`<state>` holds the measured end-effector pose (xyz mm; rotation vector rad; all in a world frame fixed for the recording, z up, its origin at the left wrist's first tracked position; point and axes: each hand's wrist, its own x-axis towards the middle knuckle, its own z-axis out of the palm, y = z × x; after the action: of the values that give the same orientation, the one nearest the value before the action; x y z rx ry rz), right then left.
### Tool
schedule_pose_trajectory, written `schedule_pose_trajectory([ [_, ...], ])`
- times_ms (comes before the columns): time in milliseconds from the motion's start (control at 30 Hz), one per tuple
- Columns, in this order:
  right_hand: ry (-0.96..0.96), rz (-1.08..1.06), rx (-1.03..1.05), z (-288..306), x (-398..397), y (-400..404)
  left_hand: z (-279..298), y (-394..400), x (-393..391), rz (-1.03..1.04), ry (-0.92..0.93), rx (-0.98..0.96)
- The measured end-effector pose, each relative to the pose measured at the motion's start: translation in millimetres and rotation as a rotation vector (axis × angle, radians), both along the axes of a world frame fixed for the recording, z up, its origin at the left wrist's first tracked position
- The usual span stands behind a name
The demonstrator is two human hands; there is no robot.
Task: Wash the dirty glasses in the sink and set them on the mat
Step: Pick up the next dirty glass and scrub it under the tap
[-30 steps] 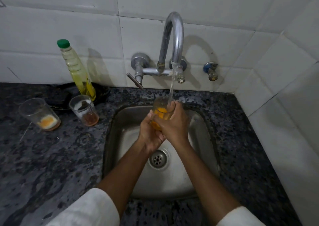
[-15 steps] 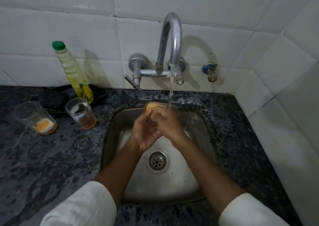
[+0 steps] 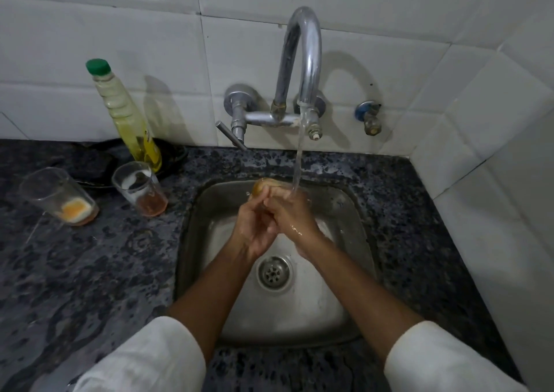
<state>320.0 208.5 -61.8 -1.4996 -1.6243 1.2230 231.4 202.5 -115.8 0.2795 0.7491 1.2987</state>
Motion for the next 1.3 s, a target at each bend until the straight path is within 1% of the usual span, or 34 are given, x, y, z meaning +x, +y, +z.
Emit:
schedule_pose_trajectory([
  [33, -0.235, 0.192, 0.152, 3.5, 8.9, -0.6, 3.1, 3.1, -3.3, -0.013, 0.026, -0.036],
  [67, -0.537, 0.39, 0.29, 3.4, 15.9, -1.5, 8.3, 6.1, -6.9, -0.055, 0.087, -0.082],
  [100, -0.803, 0.51, 0.364, 5.2, 22.9, -1.6, 9.2, 8.6, -11.2, -0.117, 0.181, -0.139],
  [133, -0.93, 0.566, 0.39, 0.9, 31.2, 2.9, 10.8, 9.4, -13.7, -0.17, 0.251, -0.169],
  [167, -0.957, 0.578, 0.389, -2.7, 35.2, 3.8, 11.5, 8.9, -14.0, -0.188, 0.271, -0.164],
  [200, -0.903, 0.512, 0.395, -5.0, 32.4, 1.4, 10.6, 6.5, -12.1, -0.185, 0.23, -0.132],
  [233, -0.785, 0.397, 0.407, -5.4, 25.2, -1.2, 9.1, 2.3, -9.2, -0.149, 0.162, -0.097],
  [267, -0.538, 0.228, 0.365, -7.4, 18.9, -0.8, 8.6, -2.3, -4.8, -0.102, 0.086, -0.074],
  [333, -0.016, -0.065, 0.065, -3.3, 3.2, 1.1, 4.4, -9.3, 4.3, -0.013, -0.042, -0.046],
  [367, 0.078, -0.102, -0.007, -4.3, -0.7, -1.1, 2.4, -9.1, 6.5, 0.019, -0.071, -0.034],
  [400, 0.028, -0.043, 0.068, -2.5, 1.2, -6.4, 3.4, -8.7, 6.2, 0.031, -0.07, -0.041],
  [433, -0.172, 0.124, 0.23, -1.2, 7.2, -10.5, 7.1, -7.7, 3.8, 0.014, -0.043, -0.052],
  [467, -0.461, 0.315, 0.381, -1.7, 15.6, -13.4, 13.5, -5.9, 0.4, -0.023, 0.011, -0.091],
  [500, -0.73, 0.469, 0.499, 0.7, 23.0, -16.9, 17.1, -2.8, -2.9, -0.071, 0.113, -0.153],
  [533, -0.903, 0.568, 0.54, 0.7, 29.6, -15.7, 16.7, -0.6, -5.7, -0.122, 0.205, -0.22],
  [567, -0.976, 0.606, 0.57, -1.1, 35.5, -13.9, 13.7, 0.3, -8.6, -0.153, 0.263, -0.261],
  [600, -0.995, 0.594, 0.569, -0.7, 36.3, -15.5, 15.3, -3.1, -9.7, -0.169, 0.254, -0.258],
  [633, -0.937, 0.515, 0.539, -1.2, 31.1, -17.2, 12.5, -6.0, -9.8, -0.164, 0.199, -0.215],
  [667, -0.803, 0.368, 0.494, -4.8, 24.6, -16.3, 9.9, -8.5, -7.5, -0.145, 0.109, -0.161],
  [700, -0.54, 0.17, 0.379, -8.1, 17.1, -14.5, 8.2, -12.3, -2.3, -0.108, 0.009, -0.103],
  [767, 0.036, -0.107, -0.003, -10.1, 5.2, -6.2, 5.7, -16.6, 6.7, -0.022, -0.104, -0.034],
  [800, 0.147, -0.133, -0.082, -12.3, 5.6, -5.5, 4.4, -15.7, 7.7, 0.023, -0.102, -0.04],
  [833, 0.096, -0.065, -0.01, -9.6, 10.3, -8.1, 4.6, -14.4, 6.5, 0.04, -0.081, -0.048],
  [867, -0.111, 0.098, 0.169, -3.2, 20.0, -10.6, 6.2, -12.5, 4.0, 0.031, -0.049, -0.061],
  [933, -0.696, 0.472, 0.483, -1.9, 39.6, -11.9, 8.2, -6.8, -2.8, -0.048, 0.079, -0.139],
  [967, -0.899, 0.579, 0.524, -0.4, 47.0, -10.3, 5.8, -5.9, -4.5, -0.082, 0.141, -0.207],
  [1000, -0.962, 0.608, 0.52, 1.5, 52.2, -9.7, 5.6, -8.0, -3.5, -0.096, 0.162, -0.255],
  [1067, -0.804, 0.486, 0.451, -2.9, 42.5, -13.1, 3.1, -14.2, 2.9, -0.087, 0.093, -0.201],
  [1100, -0.568, 0.313, 0.381, -5.1, 33.6, -14.7, 3.3, -16.9, 7.7, -0.058, 0.007, -0.142],
  [1167, 0.05, -0.03, 0.044, -5.9, 13.8, -12.7, 1.3, -20.2, 13.8, 0.016, -0.121, -0.081],
  [1200, 0.198, -0.089, -0.055, -7.8, 9.7, -12.8, 2.7, -19.9, 13.8, 0.034, -0.118, -0.064],
  [1233, 0.191, -0.056, -0.033, -12.1, 11.0, -14.6, 4.1, -19.0, 11.6, 0.034, -0.094, -0.062],
  [1267, 0.029, 0.057, 0.113, -11.3, 18.1, -16.3, 7.0, -17.5, 7.9, 0.022, -0.058, -0.074],
  [1300, -0.239, 0.24, 0.319, -10.2, 29.6, -15.8, 10.6, -15.0, 4.0, 0.001, 0.005, -0.103],
])
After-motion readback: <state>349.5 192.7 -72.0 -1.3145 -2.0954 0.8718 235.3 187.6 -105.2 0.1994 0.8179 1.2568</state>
